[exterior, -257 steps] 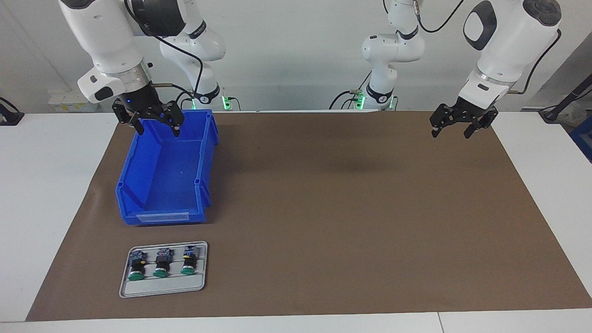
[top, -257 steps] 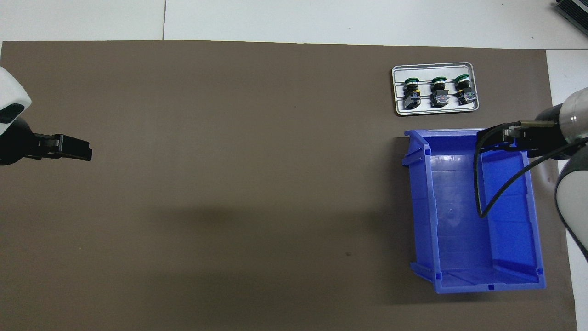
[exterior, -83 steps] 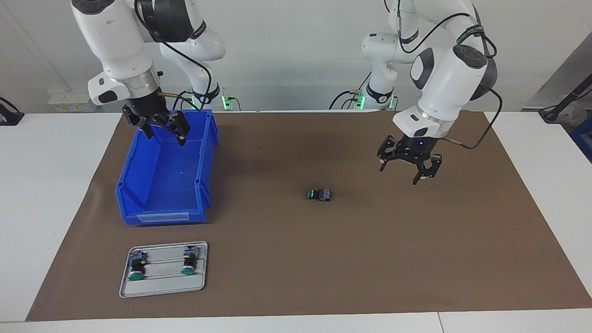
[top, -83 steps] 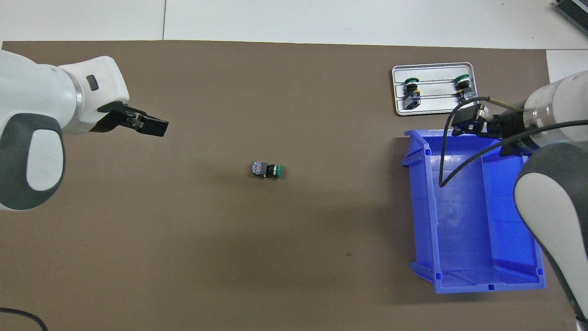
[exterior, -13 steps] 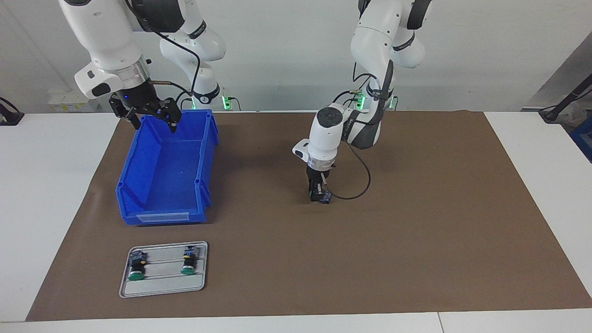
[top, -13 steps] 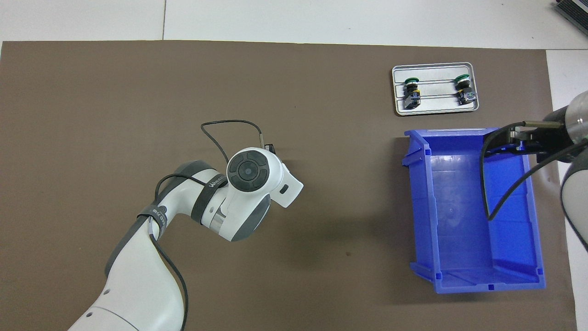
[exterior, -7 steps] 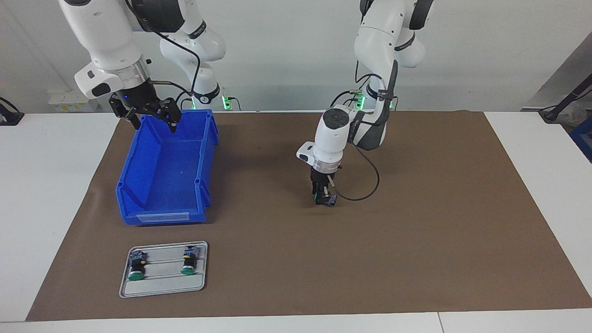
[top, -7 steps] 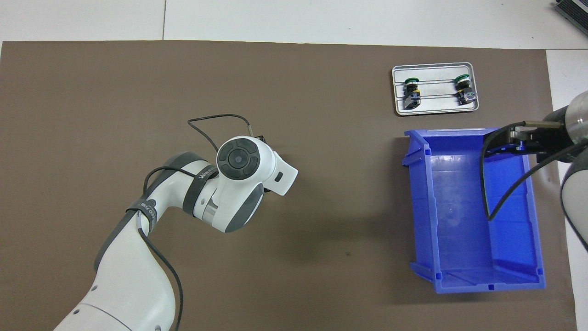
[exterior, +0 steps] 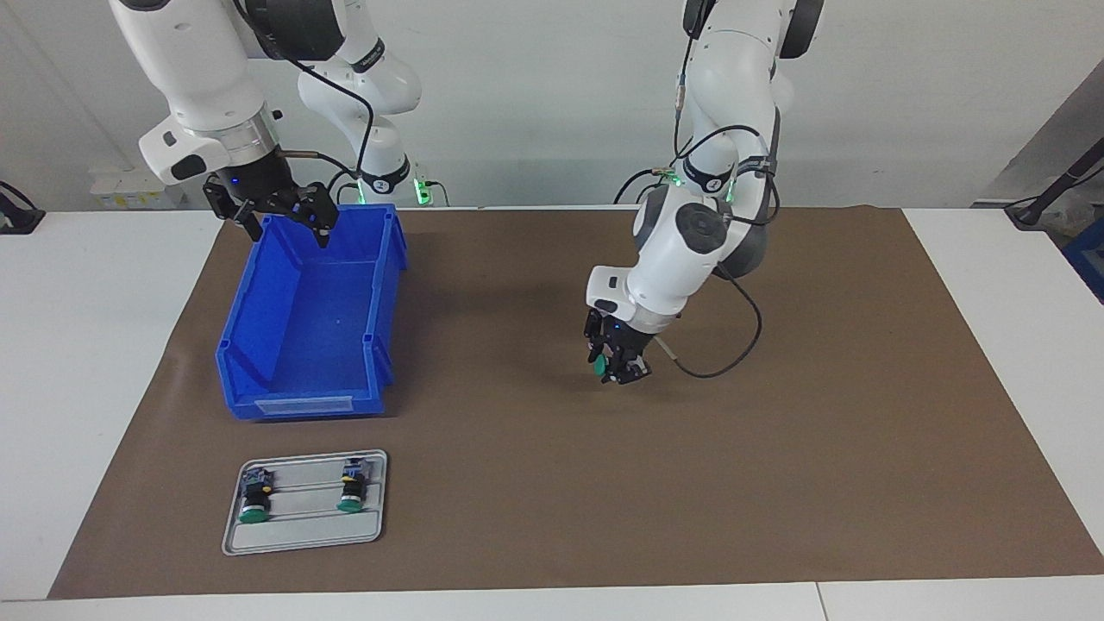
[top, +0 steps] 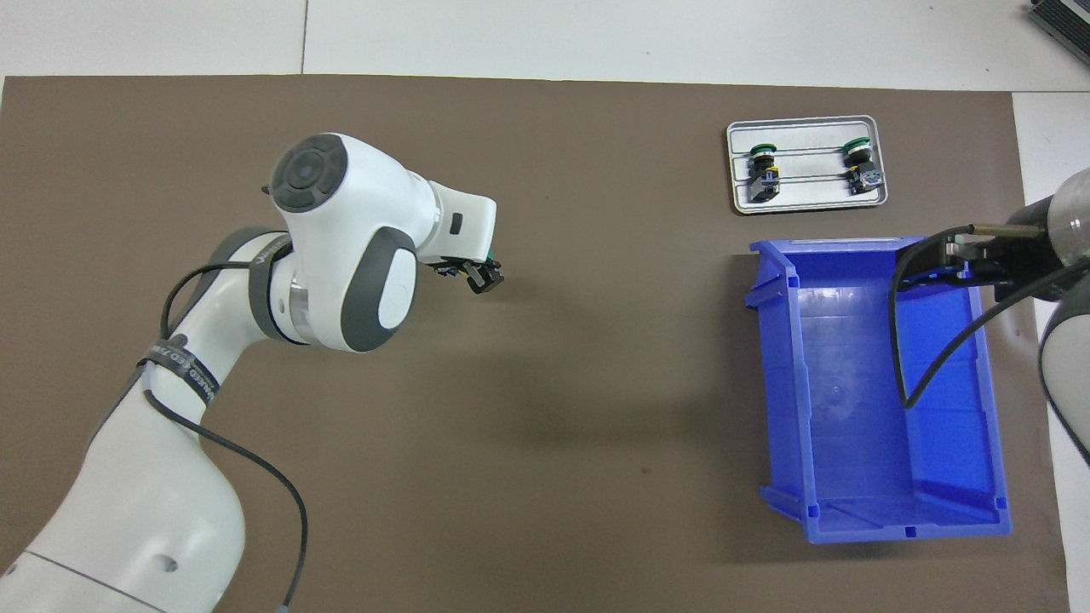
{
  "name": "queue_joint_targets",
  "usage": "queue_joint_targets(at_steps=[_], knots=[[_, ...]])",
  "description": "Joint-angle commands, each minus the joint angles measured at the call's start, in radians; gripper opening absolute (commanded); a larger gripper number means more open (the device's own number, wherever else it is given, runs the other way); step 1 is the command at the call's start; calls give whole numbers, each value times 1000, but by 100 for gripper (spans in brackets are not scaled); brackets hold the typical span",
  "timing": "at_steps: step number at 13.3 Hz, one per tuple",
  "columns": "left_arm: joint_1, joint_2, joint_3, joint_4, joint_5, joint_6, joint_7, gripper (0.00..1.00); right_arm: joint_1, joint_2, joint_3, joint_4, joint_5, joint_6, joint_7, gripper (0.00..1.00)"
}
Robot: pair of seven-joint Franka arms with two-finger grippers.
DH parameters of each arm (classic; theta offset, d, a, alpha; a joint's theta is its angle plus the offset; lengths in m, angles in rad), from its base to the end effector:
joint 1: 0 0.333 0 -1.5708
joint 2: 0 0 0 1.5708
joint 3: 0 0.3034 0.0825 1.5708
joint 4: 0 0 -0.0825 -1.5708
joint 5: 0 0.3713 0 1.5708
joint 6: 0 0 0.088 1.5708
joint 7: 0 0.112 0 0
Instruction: Place and press button with both arms
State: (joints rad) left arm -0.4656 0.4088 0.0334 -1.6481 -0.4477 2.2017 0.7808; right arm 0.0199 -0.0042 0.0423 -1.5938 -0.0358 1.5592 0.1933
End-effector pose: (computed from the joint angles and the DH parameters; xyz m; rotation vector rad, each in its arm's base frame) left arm 0.5986 -0.2973 0.3832 2.4654 -1.3092 0.2893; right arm 0.5378 0.0295 0.5977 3.0951 -0.2030 -0.0397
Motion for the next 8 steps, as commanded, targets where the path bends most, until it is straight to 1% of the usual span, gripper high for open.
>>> queue_joint_targets(at_steps=[1, 2, 3, 5, 8], knots=[[97, -57, -16, -8, -117, -71, 11, 5, -9, -22, 5, -22, -1, -2, -20, 100], [119, -80, -16, -37, -153, -77, 32, 6, -9, -22, 5, -22, -1, -2, -20, 100], [142, -111, -16, -91, -220, -76, 73, 7, -9, -22, 5, -22, -1, -2, -20, 100], [192, -177, -12, -213, -413, -71, 284, 7, -9, -22, 5, -22, -1, -2, -20, 100], [245, -264, -10, -417, -632, -28, 628, 6, -9, -22, 5, -22, -1, -2, -20, 100]])
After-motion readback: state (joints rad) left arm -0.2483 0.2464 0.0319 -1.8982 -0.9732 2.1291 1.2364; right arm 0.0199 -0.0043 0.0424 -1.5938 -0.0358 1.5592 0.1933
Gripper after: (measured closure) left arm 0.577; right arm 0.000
